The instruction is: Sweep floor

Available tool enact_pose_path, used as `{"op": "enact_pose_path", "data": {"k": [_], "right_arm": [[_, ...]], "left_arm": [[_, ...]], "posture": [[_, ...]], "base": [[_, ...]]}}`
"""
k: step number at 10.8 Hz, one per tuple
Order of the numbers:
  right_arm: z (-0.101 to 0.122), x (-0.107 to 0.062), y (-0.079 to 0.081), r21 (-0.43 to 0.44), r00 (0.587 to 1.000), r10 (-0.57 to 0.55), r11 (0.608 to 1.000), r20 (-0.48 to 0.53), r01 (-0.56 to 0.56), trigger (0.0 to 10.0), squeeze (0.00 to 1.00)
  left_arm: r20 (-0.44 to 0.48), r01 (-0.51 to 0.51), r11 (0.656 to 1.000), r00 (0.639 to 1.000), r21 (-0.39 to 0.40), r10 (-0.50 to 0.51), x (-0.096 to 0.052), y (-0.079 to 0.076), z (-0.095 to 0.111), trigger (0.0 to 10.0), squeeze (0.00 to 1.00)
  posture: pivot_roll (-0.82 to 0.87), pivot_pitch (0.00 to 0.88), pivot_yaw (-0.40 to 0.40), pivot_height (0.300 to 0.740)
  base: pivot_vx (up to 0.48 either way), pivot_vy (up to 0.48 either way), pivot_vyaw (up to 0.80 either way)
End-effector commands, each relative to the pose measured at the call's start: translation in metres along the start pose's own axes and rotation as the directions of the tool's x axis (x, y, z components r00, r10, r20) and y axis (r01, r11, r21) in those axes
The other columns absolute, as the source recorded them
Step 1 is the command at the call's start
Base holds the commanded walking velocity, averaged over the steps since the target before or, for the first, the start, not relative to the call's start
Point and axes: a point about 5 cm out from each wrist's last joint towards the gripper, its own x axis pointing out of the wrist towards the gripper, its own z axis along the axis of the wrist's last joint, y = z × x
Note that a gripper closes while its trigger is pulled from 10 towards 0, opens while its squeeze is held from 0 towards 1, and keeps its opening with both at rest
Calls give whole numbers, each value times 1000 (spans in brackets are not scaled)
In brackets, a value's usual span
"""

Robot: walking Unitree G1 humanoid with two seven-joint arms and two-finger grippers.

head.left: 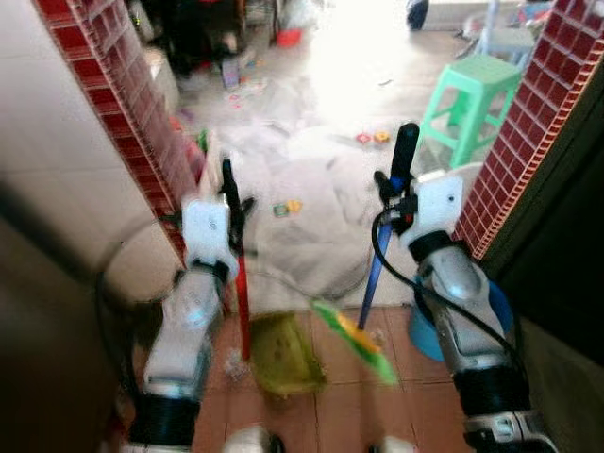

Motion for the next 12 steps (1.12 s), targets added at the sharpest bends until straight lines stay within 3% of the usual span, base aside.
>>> {"op": "enact_pose_path", "data": {"k": [1,4,6,7,10,12], "right_arm": [[23,10,2,-38,993,1,999,116,4,10000,0],[23,14,3,-62,992,-15,998,128,23,10000,0],[20,13,5,-60,993,-12,998,121,20,10000,0],[20,13,9,-64,993,4,998,120,3,10000,0],[13,10,15,-65,994,37,997,100,-31,10000,0],[11,9,22,-81,993,66,995,97,-59,10000,0]], "left_arm": [[148,-11,1000,989,8,10,6,3,35,10000,0],[130,-115,985,987,125,99,2,27,29,10000,0],[128,-116,983,987,140,99,0,24,30,10000,0],[88,-129,981,989,145,117,-6,23,18,10000,0],[47,-216,947,976,239,211,-23,42,-4,10000,0],[49,-210,951,978,227,204,-22,40,-4,10000,0]], "posture": [[-51,0,81,740],[-37,0,83,740],[-20,0,67,740],[-21,0,57,740],[-22,0,46,740],[-21,0,42,740]], "base": [[0,0,0],[0,0,0],[0,0,0],[0,0,0],[0,0,0],[0,0,800]]}}
